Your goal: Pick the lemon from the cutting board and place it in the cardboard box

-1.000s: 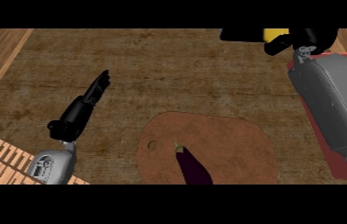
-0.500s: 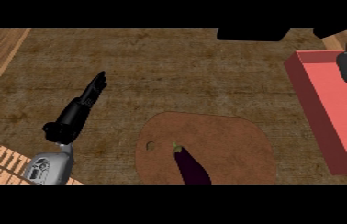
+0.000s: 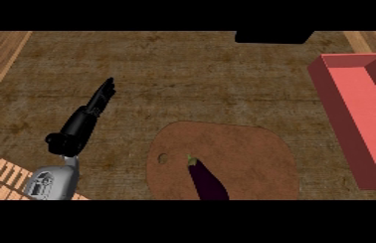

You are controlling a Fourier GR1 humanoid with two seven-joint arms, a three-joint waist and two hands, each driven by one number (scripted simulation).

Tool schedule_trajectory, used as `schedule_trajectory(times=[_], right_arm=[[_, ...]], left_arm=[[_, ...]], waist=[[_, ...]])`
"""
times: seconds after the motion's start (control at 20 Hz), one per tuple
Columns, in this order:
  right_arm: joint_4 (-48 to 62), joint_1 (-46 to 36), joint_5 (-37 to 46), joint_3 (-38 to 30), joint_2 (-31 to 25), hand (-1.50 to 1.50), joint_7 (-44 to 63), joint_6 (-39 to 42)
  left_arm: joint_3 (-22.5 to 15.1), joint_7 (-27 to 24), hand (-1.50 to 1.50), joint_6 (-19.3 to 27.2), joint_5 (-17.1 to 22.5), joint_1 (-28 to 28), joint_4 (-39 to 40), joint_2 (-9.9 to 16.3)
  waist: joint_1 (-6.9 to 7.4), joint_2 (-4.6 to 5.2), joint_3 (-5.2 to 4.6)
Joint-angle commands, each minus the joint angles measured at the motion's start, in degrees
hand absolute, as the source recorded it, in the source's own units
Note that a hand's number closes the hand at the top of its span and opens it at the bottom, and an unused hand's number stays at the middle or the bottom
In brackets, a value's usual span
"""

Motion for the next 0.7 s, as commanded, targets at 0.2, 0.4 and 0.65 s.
schedule_trajectory(times=[0.2,0.4,0.65], right_arm=[[8.24,1.83,-8.09,-5.17,-4.98,1.50,-8.68,13.57],[12.41,6.38,-9.15,-5.63,-6.29,1.50,-12.07,17.94],[12.55,6.25,-12.90,-7.12,-6.79,-1.50,-19.81,24.17]], left_arm=[[-1.29,0.81,0.00,-0.98,-2.74,-2.04,-4.84,3.64],[-0.98,1.88,0.00,-0.43,-2.62,-3.21,-5.18,3.53],[-0.02,2.63,0.00,-0.85,-1.56,-3.92,-4.79,4.07]], waist=[[0.38,-1.14,1.96],[-0.05,-1.12,2.00],[-0.05,-1.22,1.98]])
